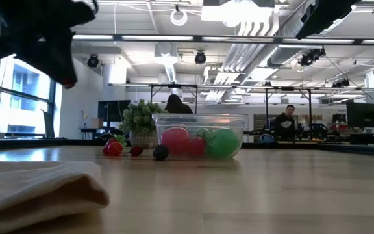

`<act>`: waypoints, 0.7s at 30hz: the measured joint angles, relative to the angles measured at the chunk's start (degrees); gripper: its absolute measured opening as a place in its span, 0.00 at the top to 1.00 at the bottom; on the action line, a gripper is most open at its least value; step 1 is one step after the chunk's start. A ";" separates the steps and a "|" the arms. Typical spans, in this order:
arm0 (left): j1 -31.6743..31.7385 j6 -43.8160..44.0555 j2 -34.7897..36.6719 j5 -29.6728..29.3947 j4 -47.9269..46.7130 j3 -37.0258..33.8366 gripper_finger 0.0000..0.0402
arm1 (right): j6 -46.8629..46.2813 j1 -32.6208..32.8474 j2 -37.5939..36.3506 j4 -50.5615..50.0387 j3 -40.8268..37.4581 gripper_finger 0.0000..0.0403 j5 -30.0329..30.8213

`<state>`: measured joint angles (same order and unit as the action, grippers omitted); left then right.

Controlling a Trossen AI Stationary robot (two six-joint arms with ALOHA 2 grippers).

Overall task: Pick and placing Produce into tupperware
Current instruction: Put the bottom red cherry into the transparent bin

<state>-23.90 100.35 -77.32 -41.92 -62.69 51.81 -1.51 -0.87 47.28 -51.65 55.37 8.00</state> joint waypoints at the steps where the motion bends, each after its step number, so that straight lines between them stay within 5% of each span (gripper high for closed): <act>1: 0.96 -1.85 0.00 -1.26 0.40 0.75 0.76 | 0.00 0.00 -0.01 0.01 0.01 0.91 0.00; 9: 12.51 -31.39 -0.04 -6.58 13.64 7.41 0.76 | 0.01 0.00 0.00 0.00 0.01 0.91 0.00; 15: 23.62 -54.67 -1.65 5.32 33.18 8.02 0.76 | 0.00 0.00 -0.01 0.01 0.00 0.91 -0.01; 21: 30.83 -61.07 -8.97 16.42 42.43 7.98 0.76 | -0.01 0.01 -0.01 0.01 0.00 0.91 -0.01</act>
<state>6.93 39.28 -86.29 -25.50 -20.26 59.79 -1.52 -0.86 47.27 -51.64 55.37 7.99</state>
